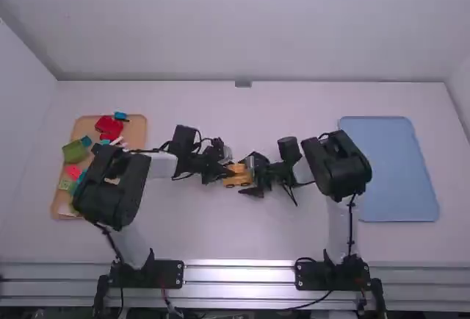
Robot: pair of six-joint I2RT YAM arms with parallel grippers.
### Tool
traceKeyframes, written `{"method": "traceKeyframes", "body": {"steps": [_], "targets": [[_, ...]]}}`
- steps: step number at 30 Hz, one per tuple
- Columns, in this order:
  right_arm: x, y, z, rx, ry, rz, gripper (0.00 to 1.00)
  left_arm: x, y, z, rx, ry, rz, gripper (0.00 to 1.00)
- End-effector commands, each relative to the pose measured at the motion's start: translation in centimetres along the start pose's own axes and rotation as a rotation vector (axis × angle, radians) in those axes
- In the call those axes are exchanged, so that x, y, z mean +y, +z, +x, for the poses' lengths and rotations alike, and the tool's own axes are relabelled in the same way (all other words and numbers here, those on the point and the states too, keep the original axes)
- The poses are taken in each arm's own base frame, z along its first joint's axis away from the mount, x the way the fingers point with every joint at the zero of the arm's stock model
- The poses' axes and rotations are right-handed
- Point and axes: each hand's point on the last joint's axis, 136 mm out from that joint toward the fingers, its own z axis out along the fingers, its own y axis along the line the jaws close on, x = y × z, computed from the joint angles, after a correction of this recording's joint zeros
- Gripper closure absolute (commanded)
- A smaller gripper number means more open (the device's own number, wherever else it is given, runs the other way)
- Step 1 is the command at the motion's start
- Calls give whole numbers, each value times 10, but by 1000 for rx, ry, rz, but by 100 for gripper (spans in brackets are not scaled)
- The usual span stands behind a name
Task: Assemble lego blocks to make yellow taxi
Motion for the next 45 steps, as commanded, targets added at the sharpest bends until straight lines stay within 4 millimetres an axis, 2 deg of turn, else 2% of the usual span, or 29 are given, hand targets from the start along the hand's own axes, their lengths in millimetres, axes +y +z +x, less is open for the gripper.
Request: {"method": "traceKeyframes", "body": {"steps": [1,6,10,14,15,16,17,19,24,28,31,36,45], "targets": [[-1,-5,-13,-105,18,-52,1,2,-8,-14,-9,-12,-32,89],[-8,-5,-14,-97,3,-37,1,-6,-13,-16,-18,17,-43,89],[-7,4,-19,-97,-18,-57,1,-9,-12,-8,-14,28,-61,89],[-6,11,-12,-45,-14,-41,3,-20,-11,-5,-45,41,-35,90],[-6,12,-10,-35,-8,-41,6,-19,-11,-4,-47,48,-43,90],[-3,14,-9,-29,2,-50,14,-17,-12,-2,-51,58,-58,91],[-3,14,-9,-28,4,-50,15,-17,-12,-2,-53,60,-60,91],[-2,13,-8,-27,10,-50,29,-17,-12,-3,-64,82,-71,91],[0,13,-7,-26,16,-52,45,-17,-9,0,-61,81,-65,91],[0,13,-6,-21,31,-58,53,-15,-4,5,-66,70,-39,91],[0,13,-6,-22,30,-58,54,-19,1,5,-81,119,-2,93],[1,13,-6,-21,33,-60,56,-13,4,11,-73,117,-9,98],[4,13,-5,-20,37,-62,55,-13,10,18,-78,119,0,97]]}}
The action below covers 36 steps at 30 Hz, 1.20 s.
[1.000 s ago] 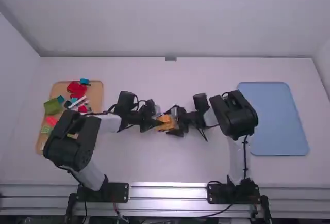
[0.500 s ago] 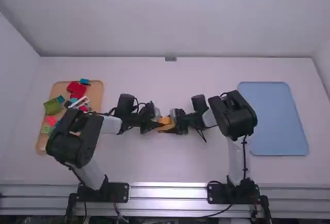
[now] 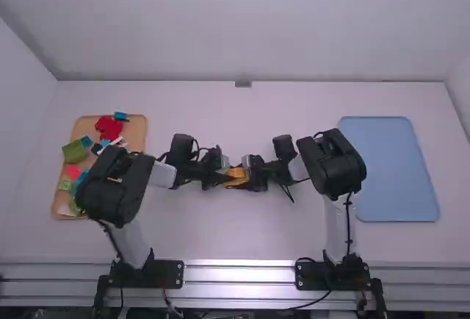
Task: Assemble lego blocks to make yellow taxi
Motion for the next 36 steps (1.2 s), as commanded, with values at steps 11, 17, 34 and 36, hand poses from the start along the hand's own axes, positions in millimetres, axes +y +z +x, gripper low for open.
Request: {"method": "traceKeyframes", "body": {"steps": [11,17,34,36], "targets": [[1,0,3,-1,13,-5,55,-13,17,18,48,-41,45,98],[1,0,2,-3,8,-4,55,-15,32,33,190,-41,2,98],[2,0,3,0,28,-6,54,1,26,26,251,-84,-4,82],[2,0,3,0,30,-7,54,8,23,18,209,-66,-18,83]]}}
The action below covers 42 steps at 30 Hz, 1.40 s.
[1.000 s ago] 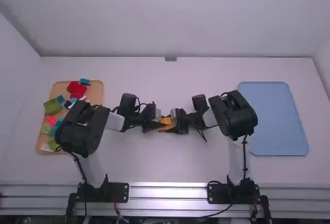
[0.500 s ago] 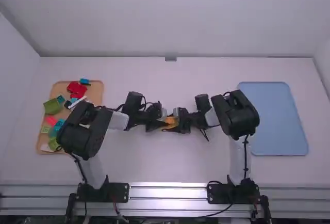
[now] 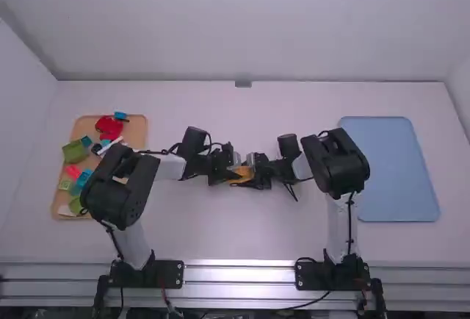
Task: Assemble lego blocks to make yellow taxi
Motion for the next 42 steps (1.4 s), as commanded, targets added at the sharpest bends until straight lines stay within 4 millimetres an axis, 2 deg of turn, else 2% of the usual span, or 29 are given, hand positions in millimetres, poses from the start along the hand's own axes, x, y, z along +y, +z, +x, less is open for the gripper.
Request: {"method": "traceKeyframes", "body": {"steps": [1,6,11,12,15,16,17,19,25,28,29,30,32,36,37,38,39,40,41,42], "targets": [[10,11,0,5,23,-35,54,4,3,20,53,-66,-39,81],[10,11,0,4,22,-35,51,11,-11,10,-42,-40,-57,72],[9,11,-1,3,25,-33,50,16,-17,10,-70,-26,-78,66],[9,11,-1,3,26,-33,50,17,-17,10,-74,-26,-82,58],[9,11,-1,3,23,-33,50,16,-16,6,-90,-11,-79,44],[9,11,-1,3,25,-33,50,16,-17,4,-97,-7,-76,32],[9,11,-1,3,25,-33,50,17,-17,3,-99,-2,-81,1],[9,11,0,4,27,-34,50,20,-19,2,-102,4,-91,1],[9,10,0,5,31,-33,50,29,-53,-10,-166,-19,-115,1],[8,10,-2,0,25,-34,50,32,-84,-15,-230,-42,-132,1],[3,10,-6,-5,37,-27,50,35,-107,-15,-272,-61,-157,1],[2,9,-7,-6,39,-25,50,35,-109,-15,-275,-64,-160,1],[-12,2,-17,-17,89,8,51,41,-134,-3,-284,-127,-219,1],[-38,-25,-42,-38,159,88,51,48,-149,18,-259,-285,-291,1],[-50,-43,-52,-46,200,143,53,54,-149,33,-208,-357,-348,1],[-55,-51,-55,-45,210,165,53,57,-149,40,-184,-386,-374,1],[-66,-70,-59,-32,238,228,53,65,-151,55,-127,-468,-447,1],[-70,-79,-59,-21,253,257,54,67,-151,62,-105,-507,-479,1],[-80,-108,-59,28,294,356,54,76,-156,80,-50,-629,-584,1],[-81,-116,-58,43,304,380,54,78,-157,84,-41,-655,-608,1]]}}
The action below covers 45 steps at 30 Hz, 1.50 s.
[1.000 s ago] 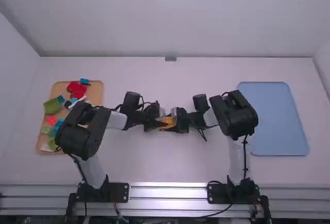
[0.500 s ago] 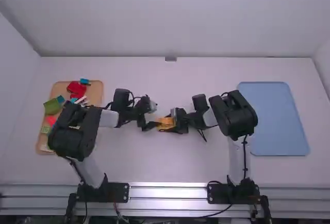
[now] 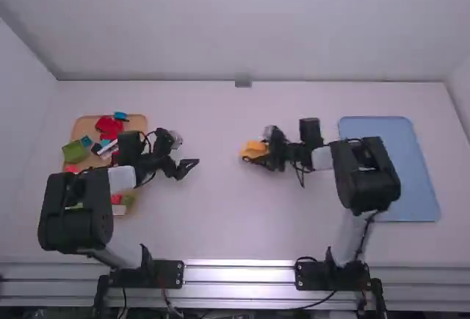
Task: Assemble lego blocks to make yellow taxi
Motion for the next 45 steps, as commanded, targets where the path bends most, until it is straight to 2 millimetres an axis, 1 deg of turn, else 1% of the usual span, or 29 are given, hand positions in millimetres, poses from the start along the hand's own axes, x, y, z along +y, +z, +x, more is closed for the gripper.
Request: {"method": "traceKeyframes", "body": {"steps": [1,4,5,6,7,10,11,12,13,14,15,16,17,18,19,21,22,24,25,26,27,29,31,33,37,38,41,42,45], "targets": [[-37,-52,-22,41,43,220,55,37,-4,26,110,-251,-269,1],[-58,-108,-10,151,133,431,58,54,-12,36,115,-396,-404,1],[-62,-119,-6,170,150,470,59,56,-13,37,113,-417,-420,1],[-71,-148,3,221,196,576,65,59,-15,39,106,-458,-447,1],[-77,-175,13,262,236,668,69,59,-15,38,96,-477,-450,1],[-89,-223,31,309,320,833,69,59,-14,37,87,-504,-449,1],[-97,-251,41,317,368,931,69,59,-14,36,85,-503,-446,1],[-99,-260,46,318,386,965,69,59,-14,36,85,-503,-446,1],[-104,-275,52,310,417,1022,65,59,-14,36,85,-504,-448,1],[-112,-297,62,287,457,1106,62,59,-14,36,86,-503,-448,1],[-118,-311,69,260,488,1164,61,59,-14,36,86,-505,-447,1],[-119,-315,71,251,498,1181,61,59,-14,36,86,-505,-447,1],[-125,-328,78,206,531,1229,60,59,-14,36,86,-505,-448,1],[-129,-337,84,163,562,1258,57,59,-14,36,86,-505,-446,1],[-133,-345,93,123,605,1287,50,59,-14,36,86,-505,-447,1],[-135,-351,105,90,666,1309,51,58,-14,37,89,-507,-446,1],[-134,-352,117,85,711,1311,52,56,-13,38,93,-511,-435,1],[-132,-350,126,97,741,1301,52,53,-12,39,97,-518,-418,1],[-128,-348,136,119,772,1293,50,51,-11,39,98,-521,-408,1],[-126,-347,140,130,791,1292,42,51,-11,40,102,-523,-409,1],[-124,-347,143,143,806,1295,31,51,-11,40,103,-523,-409,1],[-118,-346,147,172,835,1301,1,51,-11,38,113,-525,-404,1],[-115,-344,145,182,846,1296,1,50,-10,35,120,-523,-400,1],[-107,-338,136,198,857,1270,1,46,-9,25,140,-508,-399,1],[-91,-320,103,221,831,1216,1,40,-6,2,198,-456,-449,1],[-90,-318,100,223,827,1211,1,38,-6,0,202,-449,-451,1],[-74,-299,67,246,778,1169,1,17,1,-27,207,-374,-441,1],[-72,-298,63,249,769,1169,1,14,2,-31,205,-366,-437,1],[-54,-278,28,284,681,1151,1,-8,0,-57,188,-295,-433,1]]}}
